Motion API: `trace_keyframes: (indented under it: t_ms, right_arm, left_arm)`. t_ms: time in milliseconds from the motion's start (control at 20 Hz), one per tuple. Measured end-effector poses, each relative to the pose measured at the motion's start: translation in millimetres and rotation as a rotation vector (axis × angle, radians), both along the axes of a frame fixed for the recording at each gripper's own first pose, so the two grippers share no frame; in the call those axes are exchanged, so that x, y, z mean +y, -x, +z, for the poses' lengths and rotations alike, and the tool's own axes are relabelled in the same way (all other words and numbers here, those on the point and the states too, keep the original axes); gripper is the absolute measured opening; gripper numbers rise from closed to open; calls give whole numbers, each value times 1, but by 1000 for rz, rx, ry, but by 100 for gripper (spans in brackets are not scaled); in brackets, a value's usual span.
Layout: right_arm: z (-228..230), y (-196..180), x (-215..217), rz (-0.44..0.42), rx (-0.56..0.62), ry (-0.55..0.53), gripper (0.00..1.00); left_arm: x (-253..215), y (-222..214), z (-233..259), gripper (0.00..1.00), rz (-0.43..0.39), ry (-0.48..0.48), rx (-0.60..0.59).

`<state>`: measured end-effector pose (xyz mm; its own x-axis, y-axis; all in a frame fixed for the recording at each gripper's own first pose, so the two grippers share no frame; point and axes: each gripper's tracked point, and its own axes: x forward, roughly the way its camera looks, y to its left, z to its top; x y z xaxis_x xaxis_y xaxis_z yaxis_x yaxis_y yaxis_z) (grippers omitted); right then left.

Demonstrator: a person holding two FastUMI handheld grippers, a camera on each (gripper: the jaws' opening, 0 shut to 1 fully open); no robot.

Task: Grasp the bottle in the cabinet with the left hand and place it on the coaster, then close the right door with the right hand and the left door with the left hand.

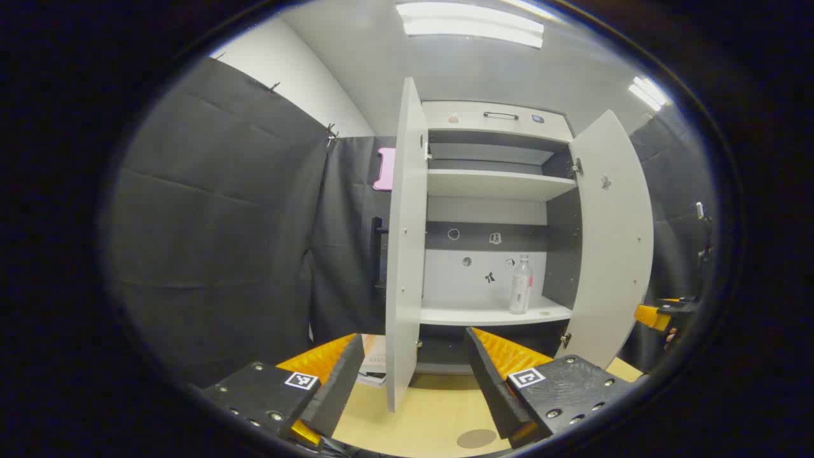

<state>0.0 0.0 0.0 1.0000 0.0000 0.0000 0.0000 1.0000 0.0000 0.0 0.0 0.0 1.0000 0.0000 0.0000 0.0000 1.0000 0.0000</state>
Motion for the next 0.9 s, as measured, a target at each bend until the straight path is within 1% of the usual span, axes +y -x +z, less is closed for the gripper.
trace_keyframes:
  t_ms: [150,250,300,350,450,500,550,600,750,800,900]
  right_arm:
    - [-1,2,1,-9,-2,13,98]
    - [-1,3,3,-14,3,10,98]
    - [-1,5,5,-16,1,6,98]
    - [-1,5,6,-20,0,1,98]
    - [-2,8,11,-26,6,-3,98]
    - [-3,10,12,-30,5,-3,98]
    - [-4,13,14,-36,3,-3,98]
    - [-4,15,15,-41,2,-2,98]
    - [-6,21,15,-65,20,-15,98]
    - [-2,23,10,-82,17,-17,98]
    - [6,29,0,-126,0,-16,98]
  left_arm:
    - [1,1,1,100,-2,35,-9]
    - [2,1,1,99,-3,22,-10]
    - [1,1,0,92,-5,11,-9]
    - [0,1,0,99,-10,5,-10]
    - [-1,0,-2,99,-27,1,-15]
    - [-2,-1,-2,99,-38,1,-15]
    - [-3,-2,-4,92,-51,2,-12]
    - [-5,-4,-5,99,-65,-1,-7]
    - [-11,-6,-8,99,-100,-22,-3]
    - [-15,-7,-8,92,-122,-23,-6]
    - [-24,-13,-12,92,-172,-20,-9]
